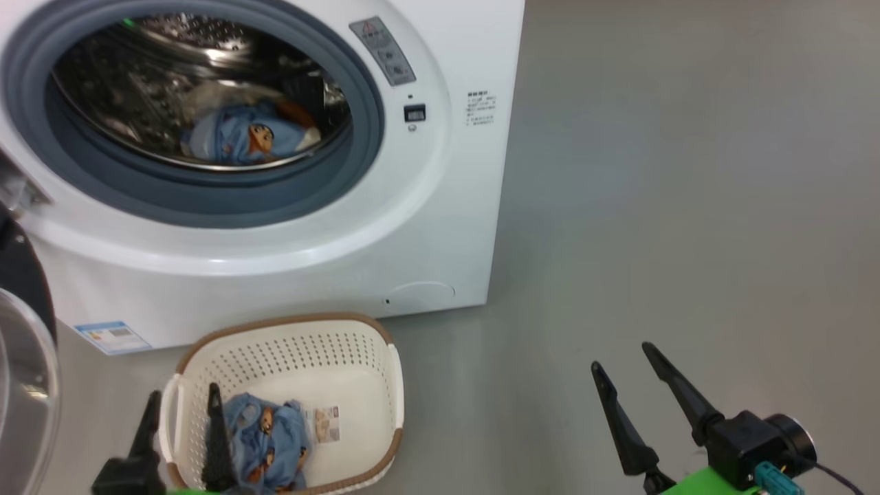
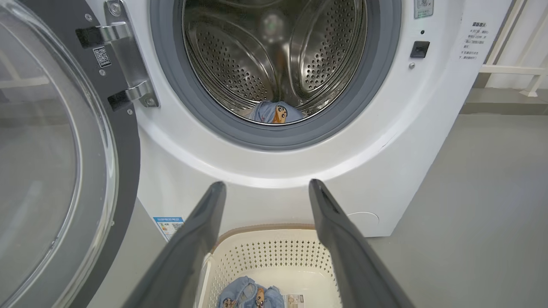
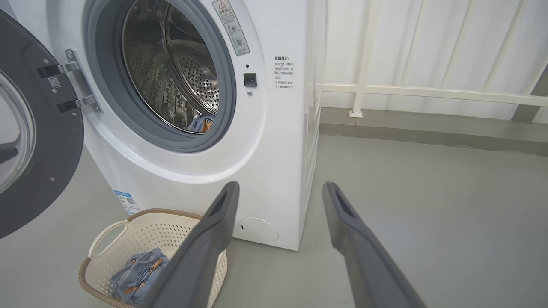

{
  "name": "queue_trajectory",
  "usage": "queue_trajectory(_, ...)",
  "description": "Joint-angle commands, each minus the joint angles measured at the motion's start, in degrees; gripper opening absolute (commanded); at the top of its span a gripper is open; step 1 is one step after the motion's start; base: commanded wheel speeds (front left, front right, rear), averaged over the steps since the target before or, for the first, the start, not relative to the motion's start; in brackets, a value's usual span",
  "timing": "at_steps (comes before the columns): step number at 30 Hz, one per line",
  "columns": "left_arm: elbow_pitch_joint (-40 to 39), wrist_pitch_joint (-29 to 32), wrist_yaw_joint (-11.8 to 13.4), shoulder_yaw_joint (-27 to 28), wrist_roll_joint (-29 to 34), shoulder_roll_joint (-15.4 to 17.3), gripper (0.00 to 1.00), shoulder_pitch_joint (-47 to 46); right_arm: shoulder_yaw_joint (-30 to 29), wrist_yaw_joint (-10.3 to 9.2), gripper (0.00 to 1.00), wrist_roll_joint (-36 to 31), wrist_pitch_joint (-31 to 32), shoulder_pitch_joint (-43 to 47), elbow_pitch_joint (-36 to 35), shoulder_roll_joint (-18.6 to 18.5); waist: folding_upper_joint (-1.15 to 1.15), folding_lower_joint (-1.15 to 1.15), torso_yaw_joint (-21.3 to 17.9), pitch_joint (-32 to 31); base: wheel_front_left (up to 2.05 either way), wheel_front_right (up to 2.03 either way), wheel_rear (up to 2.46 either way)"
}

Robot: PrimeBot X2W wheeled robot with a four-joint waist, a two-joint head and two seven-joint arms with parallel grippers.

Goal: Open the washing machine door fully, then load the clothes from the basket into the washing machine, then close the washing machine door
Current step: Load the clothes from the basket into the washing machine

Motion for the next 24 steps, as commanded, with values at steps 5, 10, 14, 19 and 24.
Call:
queue_trajectory(5, 9.1, -0.4, -3.6, 0.4, -1.0, -0.1, 1.00, -8.7, 1.6, 0.09, 1.00, 0.4, -1.1, -3.9, -1.9, 0.0, 0.00, 0.00, -1.2, 6.3, 0.00, 0.00, 0.00)
queue_trajectory(10, 21.9, 0.7, -7.3, -1.2, -1.6, -1.0, 1.00, -17.1, 2.2, 0.09, 1.00, 0.5, -1.9, -6.5, -2.3, 0.1, 0.00, 0.00, -2.1, 12.1, 0.00, 0.00, 0.00)
queue_trajectory(14, 31.6, 1.7, -9.3, -2.9, -0.7, -1.6, 1.00, -24.7, 2.2, 0.09, 1.00, 0.7, -2.8, -9.2, -2.6, 0.2, 0.00, 0.00, -3.3, 17.7, 0.00, 0.00, 0.00)
queue_trajectory(19, 43.3, 2.1, -11.2, -4.5, 0.6, -1.3, 1.00, -33.0, 3.1, 0.09, 1.00, 1.3, -3.9, -12.8, -1.9, 0.3, 0.00, 0.00, -5.4, 24.2, 0.00, 0.00, 0.00)
queue_trajectory(24, 52.1, 2.3, -12.2, -5.5, 1.6, -0.4, 1.00, -39.0, 4.6, 0.09, 1.00, 3.3, -4.6, -16.4, -1.0, 0.3, 0.00, 0.00, -7.8, 29.3, 0.00, 0.00, 0.00)
